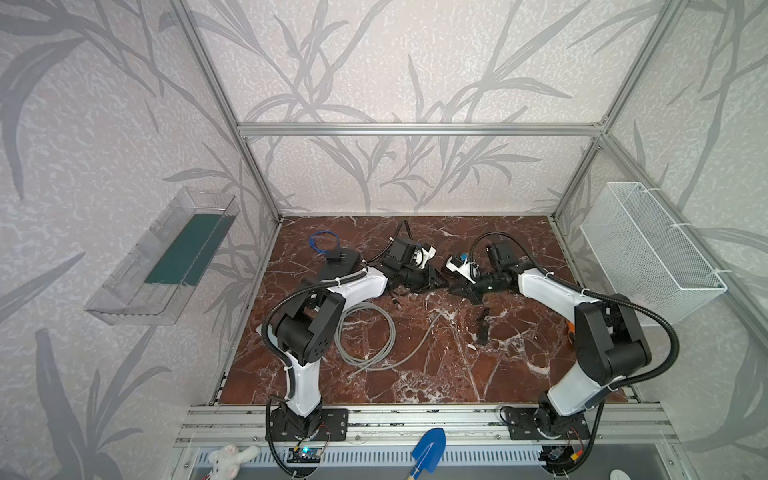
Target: Insert the plug into the switch port
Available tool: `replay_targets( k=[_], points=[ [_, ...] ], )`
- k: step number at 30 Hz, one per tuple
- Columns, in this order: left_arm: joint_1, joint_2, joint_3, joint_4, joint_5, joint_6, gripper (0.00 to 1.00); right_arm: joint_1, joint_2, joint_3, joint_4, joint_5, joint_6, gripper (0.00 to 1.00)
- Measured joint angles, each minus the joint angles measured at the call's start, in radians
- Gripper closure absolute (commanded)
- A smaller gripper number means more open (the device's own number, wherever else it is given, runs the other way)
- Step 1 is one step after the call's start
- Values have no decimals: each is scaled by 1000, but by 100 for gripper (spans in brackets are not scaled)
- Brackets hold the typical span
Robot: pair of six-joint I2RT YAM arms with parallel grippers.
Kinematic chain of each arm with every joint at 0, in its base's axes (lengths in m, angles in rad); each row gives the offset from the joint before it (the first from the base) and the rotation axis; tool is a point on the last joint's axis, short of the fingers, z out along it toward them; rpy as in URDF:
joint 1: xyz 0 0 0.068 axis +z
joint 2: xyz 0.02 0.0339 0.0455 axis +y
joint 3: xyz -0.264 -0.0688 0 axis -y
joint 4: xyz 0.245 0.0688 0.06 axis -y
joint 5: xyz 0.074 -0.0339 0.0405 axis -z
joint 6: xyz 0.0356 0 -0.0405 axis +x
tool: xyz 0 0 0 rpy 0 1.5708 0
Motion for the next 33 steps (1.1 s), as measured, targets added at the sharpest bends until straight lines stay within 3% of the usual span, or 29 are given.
replay_targets(
  k=[2, 9, 15, 24, 33],
  points=[
    [0, 2, 2, 1, 5, 0, 89, 1, 4, 0, 0, 8, 3, 96],
    [2, 3, 3, -3, 6, 0, 91, 1, -5, -16, 18, 47, 56, 72],
    [3, 11, 27, -6, 13, -9, 91, -5, -134, -160, 116, 65, 153, 63],
    [3, 17, 34, 8, 26, -30, 91, -13, -183, -222, 351, 64, 283, 61],
    [3, 19, 35, 11, 29, -47, 92, -15, -126, -184, 351, 52, 236, 71]
  ],
)
